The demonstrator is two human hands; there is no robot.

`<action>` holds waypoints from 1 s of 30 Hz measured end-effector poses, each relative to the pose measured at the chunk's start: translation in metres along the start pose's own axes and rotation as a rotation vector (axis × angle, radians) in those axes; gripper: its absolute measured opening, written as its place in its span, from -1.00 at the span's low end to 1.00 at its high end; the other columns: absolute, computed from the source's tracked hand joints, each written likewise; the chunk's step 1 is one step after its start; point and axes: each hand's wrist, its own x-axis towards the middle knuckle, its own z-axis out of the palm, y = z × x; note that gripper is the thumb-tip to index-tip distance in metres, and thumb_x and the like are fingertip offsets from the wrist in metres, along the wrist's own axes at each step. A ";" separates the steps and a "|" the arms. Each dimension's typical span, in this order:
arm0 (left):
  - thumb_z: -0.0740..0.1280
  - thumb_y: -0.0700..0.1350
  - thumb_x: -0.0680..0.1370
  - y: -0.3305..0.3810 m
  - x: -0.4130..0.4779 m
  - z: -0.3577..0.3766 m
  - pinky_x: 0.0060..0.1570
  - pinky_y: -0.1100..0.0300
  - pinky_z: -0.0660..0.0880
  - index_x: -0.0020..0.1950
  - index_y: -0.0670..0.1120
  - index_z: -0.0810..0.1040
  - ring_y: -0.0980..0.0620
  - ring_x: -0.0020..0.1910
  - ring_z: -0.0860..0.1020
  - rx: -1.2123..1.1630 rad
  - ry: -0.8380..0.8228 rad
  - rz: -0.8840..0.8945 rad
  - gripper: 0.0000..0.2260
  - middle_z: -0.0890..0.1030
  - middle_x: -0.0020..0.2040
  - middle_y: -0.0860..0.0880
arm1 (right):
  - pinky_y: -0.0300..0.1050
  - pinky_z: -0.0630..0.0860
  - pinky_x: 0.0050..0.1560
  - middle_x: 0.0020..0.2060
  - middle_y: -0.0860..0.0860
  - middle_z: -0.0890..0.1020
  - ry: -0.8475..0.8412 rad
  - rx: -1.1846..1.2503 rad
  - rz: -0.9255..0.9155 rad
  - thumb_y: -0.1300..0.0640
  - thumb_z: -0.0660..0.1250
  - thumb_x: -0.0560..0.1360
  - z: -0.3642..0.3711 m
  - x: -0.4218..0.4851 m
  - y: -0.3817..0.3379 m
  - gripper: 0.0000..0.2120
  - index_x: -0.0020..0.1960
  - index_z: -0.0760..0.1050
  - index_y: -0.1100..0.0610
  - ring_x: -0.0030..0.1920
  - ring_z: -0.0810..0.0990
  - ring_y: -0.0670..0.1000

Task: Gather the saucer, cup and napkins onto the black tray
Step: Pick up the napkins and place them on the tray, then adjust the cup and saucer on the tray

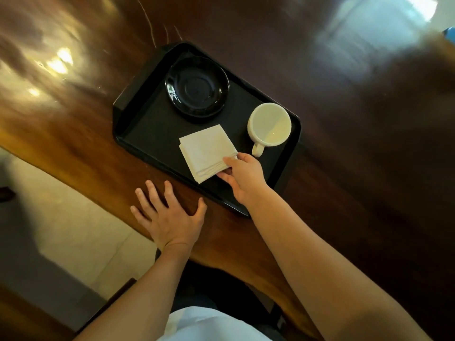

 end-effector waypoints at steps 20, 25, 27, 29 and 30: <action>0.24 0.42 0.40 0.001 -0.001 0.004 0.53 -0.29 -0.09 0.51 0.00 0.22 -0.24 0.61 -0.01 -0.010 0.039 0.005 -0.19 0.13 0.61 -0.17 | 0.02 0.66 0.10 0.11 0.17 0.65 0.090 0.198 -0.051 0.31 0.33 0.59 -0.045 0.006 -0.002 -0.67 0.35 0.46 0.23 0.05 0.70 0.15; 0.25 0.42 0.39 0.001 -0.001 0.004 0.53 -0.29 -0.08 0.51 0.00 0.22 -0.23 0.61 -0.02 -0.011 0.038 -0.001 -0.19 0.12 0.61 -0.16 | -0.03 0.69 -0.01 0.05 0.11 0.65 0.127 0.129 -0.074 0.24 0.40 0.57 -0.049 0.010 -0.009 -0.56 0.41 0.41 0.20 -0.02 0.72 0.11; 0.26 0.41 0.39 0.002 -0.001 0.005 0.53 -0.29 -0.09 0.51 0.00 0.22 -0.23 0.61 -0.02 -0.006 0.042 0.000 -0.19 0.12 0.61 -0.16 | -0.04 0.68 -0.03 0.02 0.09 0.64 0.113 0.118 -0.112 0.16 0.41 0.57 -0.050 0.012 -0.012 -0.54 0.43 0.40 0.18 -0.03 0.72 0.10; 0.28 0.41 0.39 0.002 -0.001 0.005 0.53 -0.28 -0.09 0.51 0.00 0.23 -0.23 0.61 -0.02 -0.008 0.043 -0.007 -0.19 0.12 0.61 -0.16 | -0.04 0.68 -0.03 0.04 0.09 0.64 0.079 0.094 -0.142 0.06 0.39 0.58 -0.050 0.014 -0.015 -0.56 0.41 0.44 0.17 -0.02 0.72 0.09; 0.28 0.41 0.39 0.002 -0.001 0.006 0.53 -0.28 -0.09 0.51 0.00 0.23 -0.23 0.61 -0.01 -0.010 0.046 -0.009 -0.19 0.12 0.61 -0.16 | -0.04 0.68 -0.03 0.04 0.09 0.64 0.073 0.074 -0.147 0.02 0.38 0.59 -0.050 0.015 -0.016 -0.59 0.37 0.47 0.17 -0.02 0.72 0.09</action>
